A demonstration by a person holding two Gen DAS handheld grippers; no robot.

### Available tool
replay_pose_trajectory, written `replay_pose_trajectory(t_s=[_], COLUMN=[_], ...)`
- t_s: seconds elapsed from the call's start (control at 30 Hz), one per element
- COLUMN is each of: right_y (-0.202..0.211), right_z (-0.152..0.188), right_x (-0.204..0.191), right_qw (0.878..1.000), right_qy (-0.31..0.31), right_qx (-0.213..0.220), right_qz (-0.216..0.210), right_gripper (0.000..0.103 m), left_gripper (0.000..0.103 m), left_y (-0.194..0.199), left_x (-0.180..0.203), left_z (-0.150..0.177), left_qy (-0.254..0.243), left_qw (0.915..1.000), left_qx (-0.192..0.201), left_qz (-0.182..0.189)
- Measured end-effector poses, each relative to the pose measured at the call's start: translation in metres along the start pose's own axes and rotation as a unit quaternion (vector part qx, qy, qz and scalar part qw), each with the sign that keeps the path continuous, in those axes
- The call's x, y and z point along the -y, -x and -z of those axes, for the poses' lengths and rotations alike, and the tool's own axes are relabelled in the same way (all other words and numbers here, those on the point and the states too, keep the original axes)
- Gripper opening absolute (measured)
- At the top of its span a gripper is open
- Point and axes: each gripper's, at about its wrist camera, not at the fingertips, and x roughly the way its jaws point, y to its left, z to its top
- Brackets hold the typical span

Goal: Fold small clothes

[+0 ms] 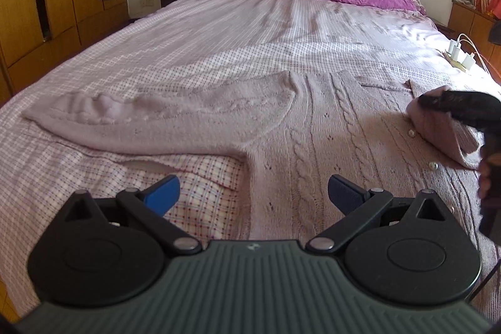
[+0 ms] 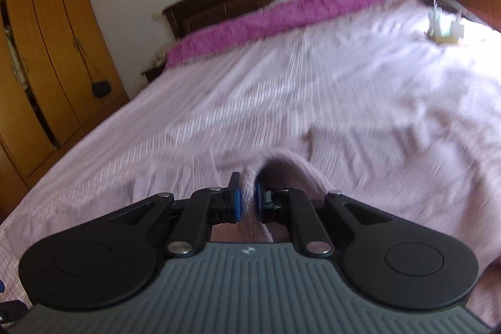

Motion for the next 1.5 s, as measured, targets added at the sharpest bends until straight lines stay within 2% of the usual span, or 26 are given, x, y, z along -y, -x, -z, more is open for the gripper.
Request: replay_pose_trajectory(t_s=[0.1,0.17,0.33,0.4,0.47,0.57,0.63,0.73,0.93,1.0,1.1,1.2,1.37,1.5], right_y=[-0.021,-0.026,-0.028,-0.020,-0.009,0.015,0.028,0.048,0.087,0.101,0.123,0.140,0.144,0.135], right_z=[0.018,0.025,0.020,0.021,0.024,0.030,0.033,0.032,0.037,0.039,0.042,0.037,0.015,0.003], right_x=[0.005,0.005,0.014,0.014,0.015,0.014,0.011,0.011,0.028,0.035,0.048,0.065,0.102,0.122], right_qw=[0.999,0.999,0.996,0.993,0.992,0.989,0.990,0.991,0.991,0.991,0.993,0.997,0.996,0.994], right_qy=[-0.021,-0.027,-0.052,-0.067,-0.076,-0.068,-0.048,-0.033,-0.037,-0.038,-0.035,-0.040,-0.080,-0.091], right_qx=[-0.029,-0.033,-0.050,-0.058,-0.058,-0.051,-0.053,-0.057,-0.090,-0.088,-0.067,-0.024,0.033,0.059], right_qz=[-0.017,-0.031,-0.060,-0.073,-0.088,-0.118,-0.118,-0.117,-0.094,-0.093,-0.086,-0.056,-0.015,0.011], right_gripper=[0.013,0.017,0.027,0.034,0.052,0.073,0.077,0.079,0.081,0.081,0.082,0.082,0.082,0.082], left_gripper=[0.103,0.103,0.103,0.103,0.103,0.103,0.103,0.103,0.103,0.103,0.103,0.103,0.103,0.103], left_y=[-0.004,-0.006,-0.008,-0.008,-0.009,-0.009,-0.010,-0.009,-0.008,-0.008,-0.008,-0.007,-0.009,-0.022], left_x=[-0.001,-0.002,0.000,0.003,0.006,0.010,0.013,0.016,0.025,0.030,0.040,0.057,0.095,0.133], left_z=[0.004,0.005,0.004,0.005,0.006,0.006,0.006,0.006,0.003,0.001,-0.004,-0.011,-0.024,-0.032], left_qy=[-0.005,-0.007,0.003,0.003,0.000,-0.003,-0.001,-0.002,-0.016,-0.019,-0.024,-0.042,-0.082,-0.132], left_qw=[1.0000,1.0000,0.9999,0.9998,0.9997,0.9996,0.9995,0.9994,0.9992,0.9992,0.9987,0.9976,0.9934,0.9880], left_qx=[-0.004,-0.003,-0.003,-0.003,-0.004,-0.004,-0.005,-0.004,0.000,-0.001,0.000,0.008,0.031,0.044], left_qz=[0.001,0.000,0.015,0.021,0.024,0.027,0.030,0.034,0.035,0.036,0.046,0.055,0.074,0.067])
